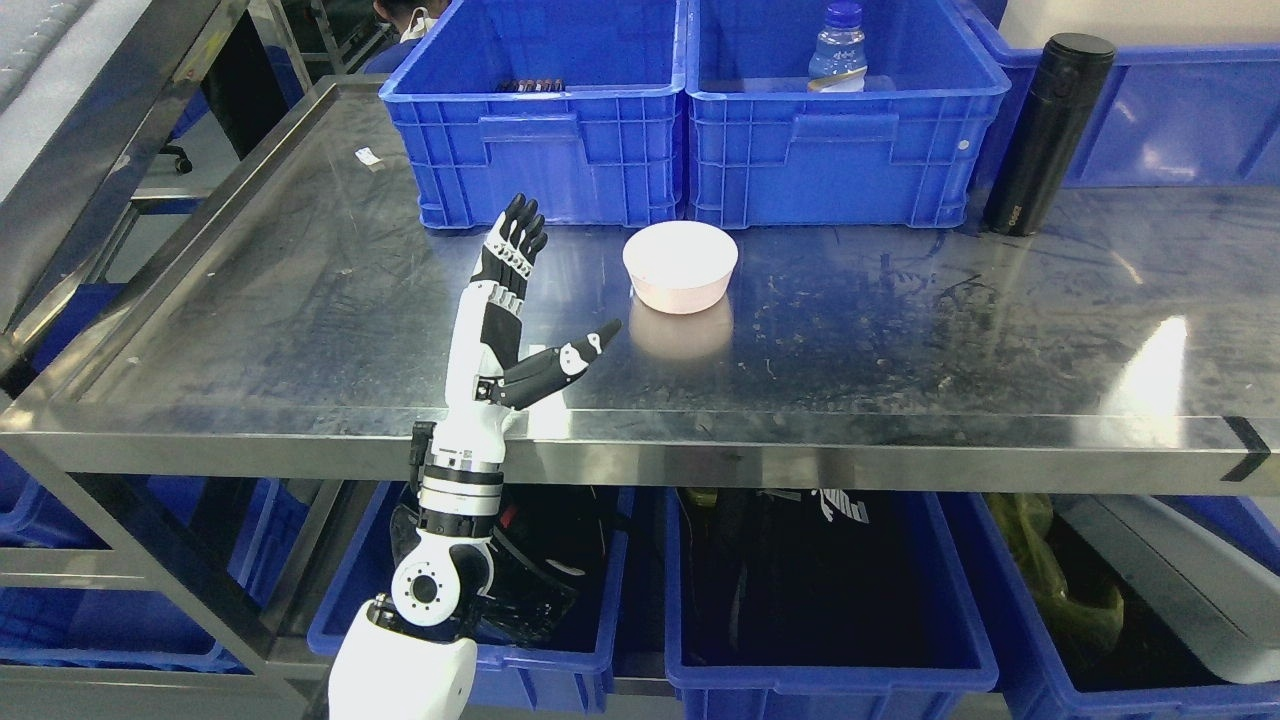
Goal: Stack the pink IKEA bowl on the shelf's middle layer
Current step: 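Reach the left hand toward the pink bowl on the steel table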
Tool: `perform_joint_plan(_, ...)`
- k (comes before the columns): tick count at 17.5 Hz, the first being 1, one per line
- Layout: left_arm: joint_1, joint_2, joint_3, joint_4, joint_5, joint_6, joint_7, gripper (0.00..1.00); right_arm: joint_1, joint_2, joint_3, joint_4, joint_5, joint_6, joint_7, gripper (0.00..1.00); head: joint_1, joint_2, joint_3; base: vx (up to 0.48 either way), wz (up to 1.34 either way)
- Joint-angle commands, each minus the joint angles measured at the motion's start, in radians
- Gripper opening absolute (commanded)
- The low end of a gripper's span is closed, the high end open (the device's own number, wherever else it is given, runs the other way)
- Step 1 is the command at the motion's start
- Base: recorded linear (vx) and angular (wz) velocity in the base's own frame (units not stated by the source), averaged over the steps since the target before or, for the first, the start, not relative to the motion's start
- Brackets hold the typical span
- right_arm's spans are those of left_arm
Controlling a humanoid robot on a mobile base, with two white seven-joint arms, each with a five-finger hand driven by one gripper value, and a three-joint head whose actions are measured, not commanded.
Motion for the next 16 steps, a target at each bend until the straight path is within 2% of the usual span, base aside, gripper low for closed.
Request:
perform_joint_plan(1, -0.011, 0.024, 0.013, -0.001, 0.002, 0.000, -0.002, 1.00, 0.005, -0.017, 0.000, -0.017, 0.000, -0.001, 0.000, 1.00, 0.0000, 0.000, 0.000, 0.051, 0.02)
perform_joint_plan(3, -0.064, 0.033, 0.008, -0.001, 0.002, -0.009, -0.065, 1.00, 0.005, -0.017, 0.000, -0.017, 0.000, -0.001, 0.000, 1.00, 0.0000, 0.000, 0.000, 0.051, -0.01)
perform_joint_plan(4, -0.117, 0.048, 0.008, -0.001, 0.002, -0.009, -0.146, 1.00, 0.003, -0.017, 0.000, -0.017, 0.000, -0.001, 0.000, 1.00, 0.0000, 0.000, 0.000, 0.051, -0.04)
perform_joint_plan(6, -0.260, 0.145, 0.007, 0.000, -0.061, 0.035, -0.221, 0.99, 0.003, -0.017, 0.000, -0.017, 0.000, -0.001, 0.000, 1.00, 0.0000, 0.000, 0.000, 0.039, 0.02)
perform_joint_plan(7, -0.332, 0.201, 0.007, 0.000, -0.134, 0.098, -0.235, 0.99, 0.003, -0.017, 0.000, -0.017, 0.000, -0.001, 0.000, 1.00, 0.0000, 0.000, 0.000, 0.022, 0.07)
perform_joint_plan(8, -0.410, 0.255, 0.007, 0.002, -0.223, 0.203, -0.295, 0.99, 0.003, -0.017, 0.000, -0.017, 0.000, -0.001, 0.000, 1.00, 0.0000, 0.000, 0.000, 0.000, 0.00)
perform_joint_plan(9, -0.487, 0.295, 0.002, -0.001, -0.354, 0.327, -0.459, 0.99, 0.003, -0.017, 0.000, -0.017, 0.000, -0.001, 0.000, 1.00, 0.0000, 0.000, 0.000, 0.000, 0.00)
perform_joint_plan(11, -0.555, 0.312, -0.042, 0.000, -0.562, 0.347, -0.722, 0.99, 0.005, -0.017, 0.000, -0.017, 0.000, -0.001, 0.000, 1.00, 0.0000, 0.000, 0.000, -0.007, -0.01)
perform_joint_plan(12, -0.584, 0.332, -0.070, 0.002, -0.655, 0.347, -0.805, 0.99, 0.003, -0.017, 0.000, -0.017, 0.000, -0.001, 0.000, 1.00, 0.0000, 0.000, 0.000, -0.010, -0.01)
perform_joint_plan(16, -0.615, 0.342, -0.115, 0.004, -0.701, 0.345, -0.901, 1.00, 0.003, -0.017, 0.000, -0.017, 0.000, -0.001, 0.000, 1.00, 0.0000, 0.000, 0.000, 0.000, 0.00)
